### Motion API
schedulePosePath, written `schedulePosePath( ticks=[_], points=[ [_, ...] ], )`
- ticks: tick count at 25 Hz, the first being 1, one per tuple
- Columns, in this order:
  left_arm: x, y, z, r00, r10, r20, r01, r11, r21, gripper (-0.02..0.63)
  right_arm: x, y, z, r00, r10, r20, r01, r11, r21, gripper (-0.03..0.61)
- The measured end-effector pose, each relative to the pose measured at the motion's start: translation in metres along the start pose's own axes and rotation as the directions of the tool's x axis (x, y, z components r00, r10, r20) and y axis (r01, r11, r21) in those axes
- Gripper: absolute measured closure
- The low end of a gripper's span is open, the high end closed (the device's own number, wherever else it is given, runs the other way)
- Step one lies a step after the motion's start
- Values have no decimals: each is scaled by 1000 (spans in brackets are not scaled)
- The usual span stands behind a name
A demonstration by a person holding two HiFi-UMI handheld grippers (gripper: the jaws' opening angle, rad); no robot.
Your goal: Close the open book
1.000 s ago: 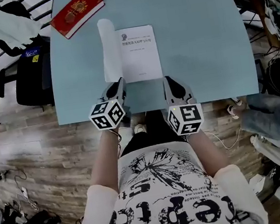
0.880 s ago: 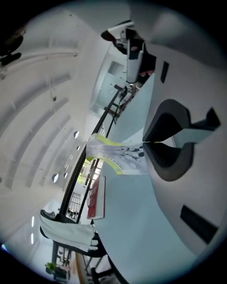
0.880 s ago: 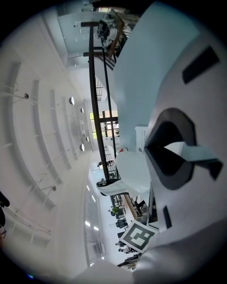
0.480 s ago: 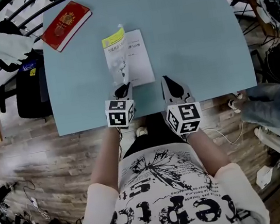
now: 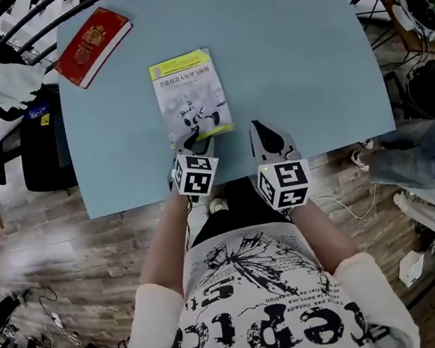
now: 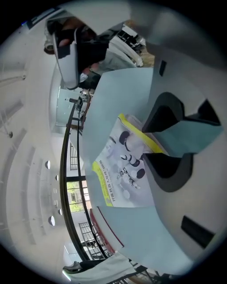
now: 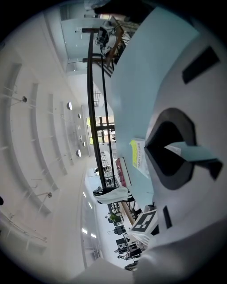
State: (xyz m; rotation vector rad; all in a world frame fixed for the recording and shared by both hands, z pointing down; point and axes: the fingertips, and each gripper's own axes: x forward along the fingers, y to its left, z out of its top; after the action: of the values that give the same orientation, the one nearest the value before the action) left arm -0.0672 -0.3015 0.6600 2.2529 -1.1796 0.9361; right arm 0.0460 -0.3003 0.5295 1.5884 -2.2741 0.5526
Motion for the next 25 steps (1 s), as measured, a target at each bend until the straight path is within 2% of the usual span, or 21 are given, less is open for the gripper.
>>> schedulePosePath(
  ticks=[5, 9, 16, 18, 20, 22, 25],
  points=[
    [-4, -9, 1, 999, -43, 16, 43, 999, 8, 397, -1, 0, -6, 1000, 0, -16, 0, 1000, -5, 568],
    [-22, -6, 4, 999, -31, 44, 32, 999, -6, 397, -5, 7, -2, 1000, 7, -10, -7, 1000, -23, 568],
    [-83, 0, 34, 982, 14, 188, -6, 999, -44, 404, -24, 23, 14, 998, 36, 44, -34, 998, -44, 568],
    [-111, 6, 49, 960, 56, 274, -39, 997, -67, 459, -33, 32, 20, 997, 49, 61, -48, 998, -30, 568],
    [-144, 10, 66, 923, 83, 376, -50, 994, -96, 539, -42, 45, 31, 993, 77, 93, -75, 997, -27, 568],
    [-175, 9, 83, 885, 91, 457, -51, 994, -100, 562, -52, 58, 44, 986, 102, 136, -96, 994, -50, 568],
    [-215, 5, 97, 836, 112, 538, -71, 993, -96, 583, -72, 74, 61, 970, 130, 207, -109, 988, -107, 568]
  ],
)
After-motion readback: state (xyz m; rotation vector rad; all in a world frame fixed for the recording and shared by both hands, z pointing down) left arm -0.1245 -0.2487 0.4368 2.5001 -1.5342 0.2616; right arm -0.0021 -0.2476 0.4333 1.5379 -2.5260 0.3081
